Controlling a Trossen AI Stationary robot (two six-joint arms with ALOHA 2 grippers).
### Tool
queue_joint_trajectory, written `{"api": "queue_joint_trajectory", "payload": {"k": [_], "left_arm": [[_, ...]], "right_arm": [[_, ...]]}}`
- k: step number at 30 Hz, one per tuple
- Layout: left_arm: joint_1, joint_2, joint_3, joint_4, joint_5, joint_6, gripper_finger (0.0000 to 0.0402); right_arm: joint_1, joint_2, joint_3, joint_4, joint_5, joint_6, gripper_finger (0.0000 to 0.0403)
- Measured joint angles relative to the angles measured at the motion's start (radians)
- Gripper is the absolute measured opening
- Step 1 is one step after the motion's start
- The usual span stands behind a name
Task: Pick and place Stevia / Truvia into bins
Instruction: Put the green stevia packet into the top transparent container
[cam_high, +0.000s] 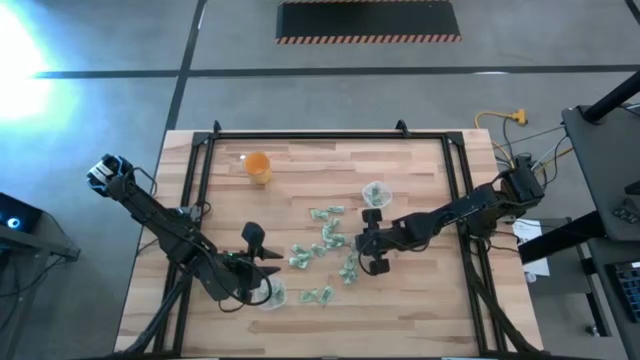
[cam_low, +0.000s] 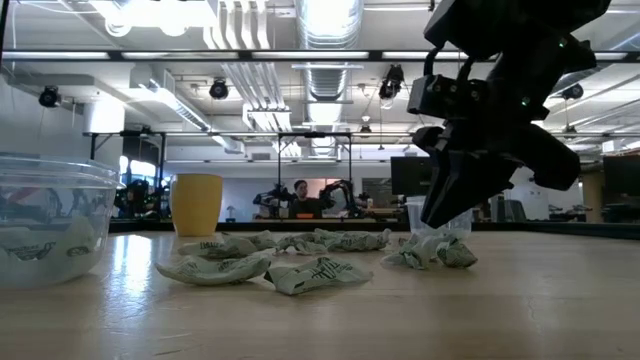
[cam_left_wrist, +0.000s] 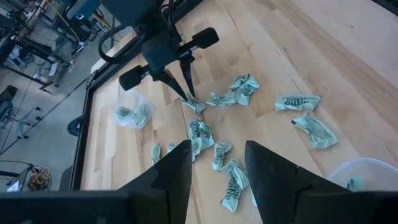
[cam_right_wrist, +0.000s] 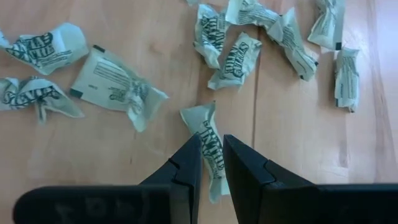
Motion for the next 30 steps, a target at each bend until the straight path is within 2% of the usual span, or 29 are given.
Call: {"api": "queue_joint_trajectory", "payload": {"k": [4, 17, 30], "left_arm": [[0.0, 0.0, 0.0, 0.0, 0.0, 0.0, 0.0132], [0.0, 0.0, 0.0, 0.0, 0.0, 0.0, 0.0132], [0.0, 0.0, 0.0, 0.0, 0.0, 0.0, 0.0132]], "right_arm": [[-0.001, 0.0, 0.0, 0.0, 0.0, 0.0, 0.0063], [-0.001, 0.0, 0.0, 0.003, 0.015, 0.009, 0.0137], [-0.032, 0.069, 0.014, 0.029, 0.018, -0.009, 0.0138]]}}
